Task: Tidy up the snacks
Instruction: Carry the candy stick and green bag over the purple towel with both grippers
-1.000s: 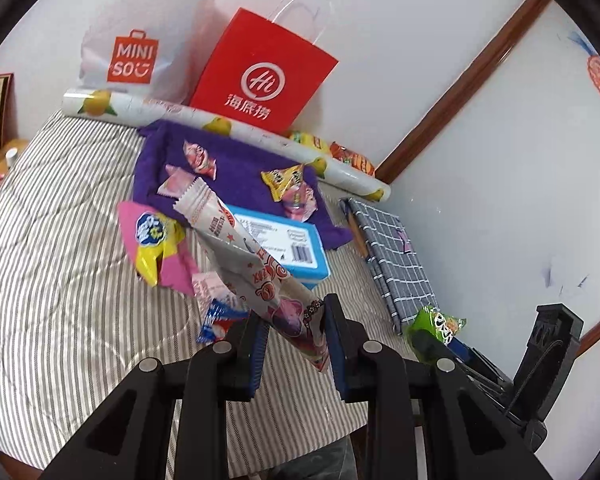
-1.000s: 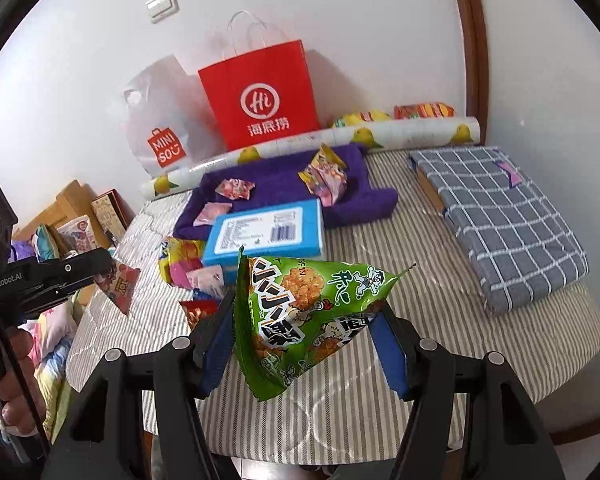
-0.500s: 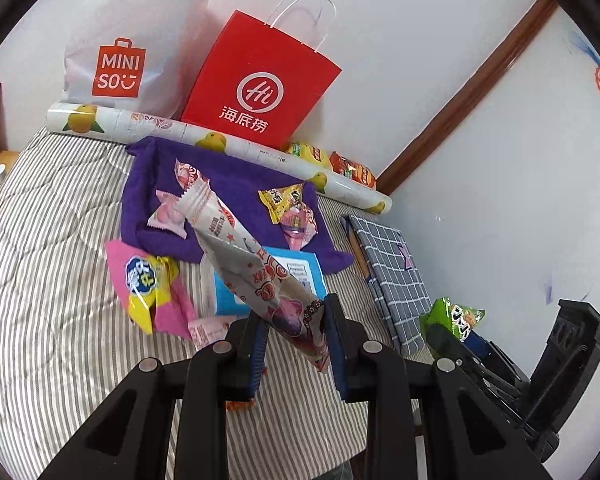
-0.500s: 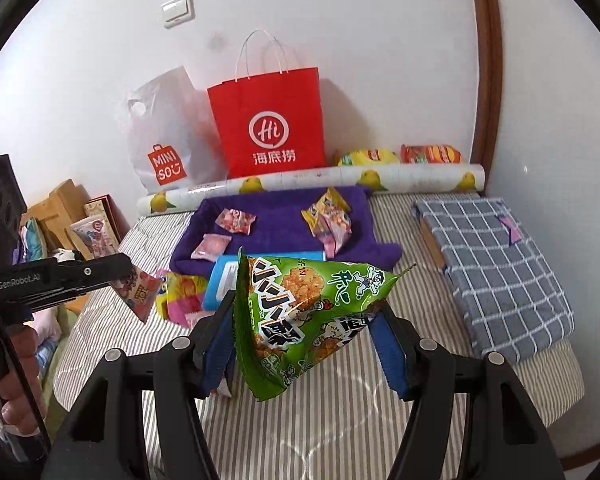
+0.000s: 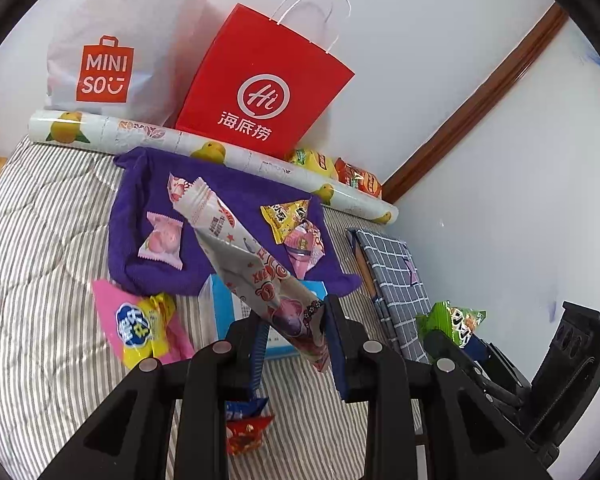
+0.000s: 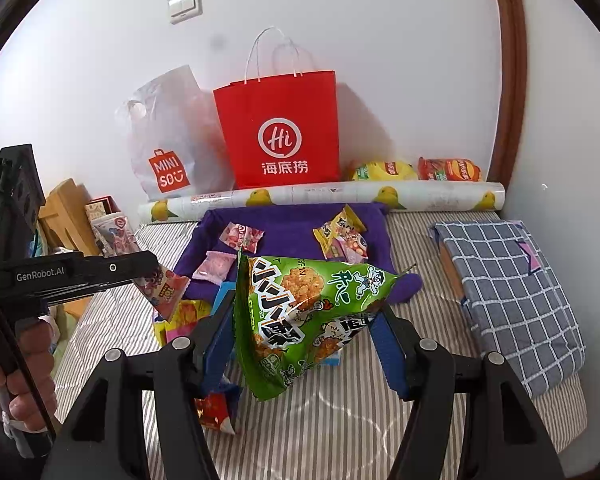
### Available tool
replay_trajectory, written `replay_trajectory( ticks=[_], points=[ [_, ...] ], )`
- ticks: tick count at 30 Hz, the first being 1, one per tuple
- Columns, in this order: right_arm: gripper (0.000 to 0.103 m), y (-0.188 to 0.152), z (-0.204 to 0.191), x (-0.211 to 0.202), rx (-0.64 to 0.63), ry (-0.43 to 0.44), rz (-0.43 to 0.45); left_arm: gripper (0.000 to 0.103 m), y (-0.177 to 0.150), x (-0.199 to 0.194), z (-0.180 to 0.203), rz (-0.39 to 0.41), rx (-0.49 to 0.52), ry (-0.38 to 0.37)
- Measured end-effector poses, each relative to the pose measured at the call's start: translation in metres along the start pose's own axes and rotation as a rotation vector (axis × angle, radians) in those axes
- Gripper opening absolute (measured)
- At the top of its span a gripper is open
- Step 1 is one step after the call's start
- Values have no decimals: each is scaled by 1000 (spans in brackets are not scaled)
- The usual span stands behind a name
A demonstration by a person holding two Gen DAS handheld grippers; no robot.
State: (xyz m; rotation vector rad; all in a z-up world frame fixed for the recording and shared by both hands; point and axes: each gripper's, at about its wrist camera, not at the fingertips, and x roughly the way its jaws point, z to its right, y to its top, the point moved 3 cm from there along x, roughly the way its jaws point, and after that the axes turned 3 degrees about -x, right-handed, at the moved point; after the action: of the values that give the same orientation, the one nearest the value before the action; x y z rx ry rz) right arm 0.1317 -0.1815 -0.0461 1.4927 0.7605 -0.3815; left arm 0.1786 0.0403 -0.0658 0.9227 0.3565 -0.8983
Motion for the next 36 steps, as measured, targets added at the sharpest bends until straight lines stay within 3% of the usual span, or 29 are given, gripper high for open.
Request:
replay_trajectory(
  ticks=[36],
  points=[
    [63, 46, 2, 130, -44, 39, -79, 26, 68, 68, -46, -34, -49, 76]
  ],
)
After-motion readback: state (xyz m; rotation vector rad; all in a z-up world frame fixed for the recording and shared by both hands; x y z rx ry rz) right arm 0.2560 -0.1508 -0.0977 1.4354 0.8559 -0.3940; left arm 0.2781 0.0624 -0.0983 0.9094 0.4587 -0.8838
